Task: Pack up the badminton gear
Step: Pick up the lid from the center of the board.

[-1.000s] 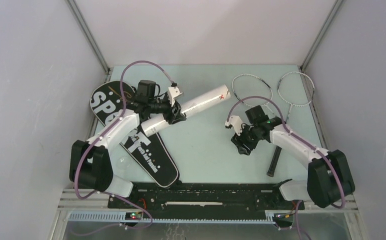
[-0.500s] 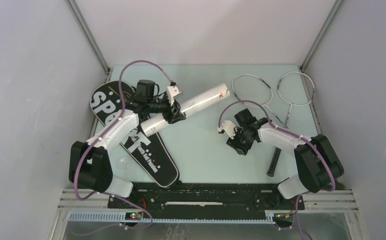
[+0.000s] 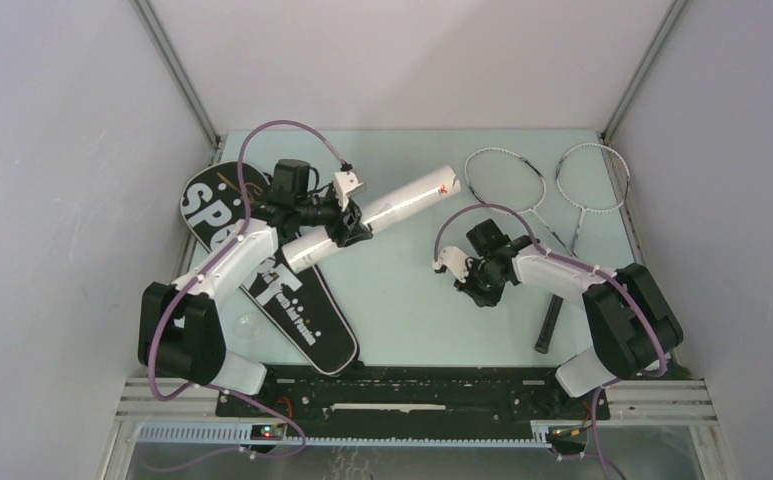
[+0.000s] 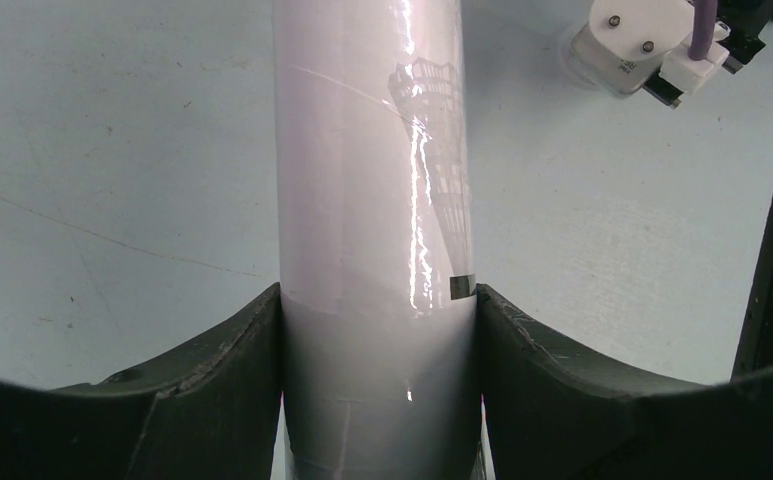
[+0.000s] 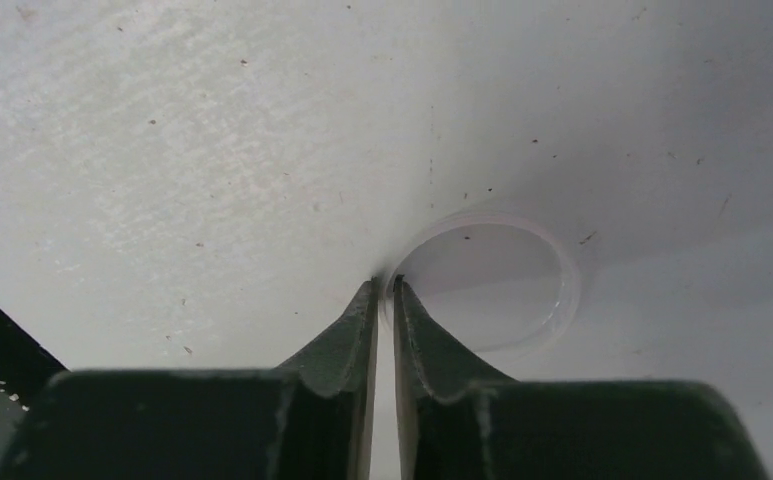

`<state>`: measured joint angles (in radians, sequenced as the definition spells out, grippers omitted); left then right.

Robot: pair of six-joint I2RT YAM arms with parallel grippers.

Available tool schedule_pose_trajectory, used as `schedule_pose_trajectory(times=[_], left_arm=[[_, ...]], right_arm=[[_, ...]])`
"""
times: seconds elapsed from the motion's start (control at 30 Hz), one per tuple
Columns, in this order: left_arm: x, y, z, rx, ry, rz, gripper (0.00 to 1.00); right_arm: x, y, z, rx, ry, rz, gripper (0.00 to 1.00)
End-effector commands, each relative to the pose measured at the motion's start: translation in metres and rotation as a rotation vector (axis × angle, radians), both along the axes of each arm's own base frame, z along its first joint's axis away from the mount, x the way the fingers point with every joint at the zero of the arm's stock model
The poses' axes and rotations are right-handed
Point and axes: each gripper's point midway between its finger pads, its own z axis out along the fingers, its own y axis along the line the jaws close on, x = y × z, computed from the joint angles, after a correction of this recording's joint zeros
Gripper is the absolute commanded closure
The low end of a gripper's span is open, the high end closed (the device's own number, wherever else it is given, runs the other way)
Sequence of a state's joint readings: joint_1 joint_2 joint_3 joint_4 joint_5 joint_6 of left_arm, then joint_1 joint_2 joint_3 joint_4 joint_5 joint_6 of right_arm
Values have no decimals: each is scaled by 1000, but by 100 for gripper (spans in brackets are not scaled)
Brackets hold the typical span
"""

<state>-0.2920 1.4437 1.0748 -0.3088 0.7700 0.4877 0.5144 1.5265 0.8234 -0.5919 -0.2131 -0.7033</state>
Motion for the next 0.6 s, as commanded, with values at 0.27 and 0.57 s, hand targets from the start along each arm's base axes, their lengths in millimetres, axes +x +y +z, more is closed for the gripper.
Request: schedule_pose_trajectory(times=[0.27, 0.57], left_arm=[[-11, -3, 16, -43, -59, -57, 63], [-32, -9, 16, -68, -58, -186, 63]], right_arm=[[10, 5, 71, 236, -76, -94, 100], [29, -19, 199, 707, -205, -249, 100]])
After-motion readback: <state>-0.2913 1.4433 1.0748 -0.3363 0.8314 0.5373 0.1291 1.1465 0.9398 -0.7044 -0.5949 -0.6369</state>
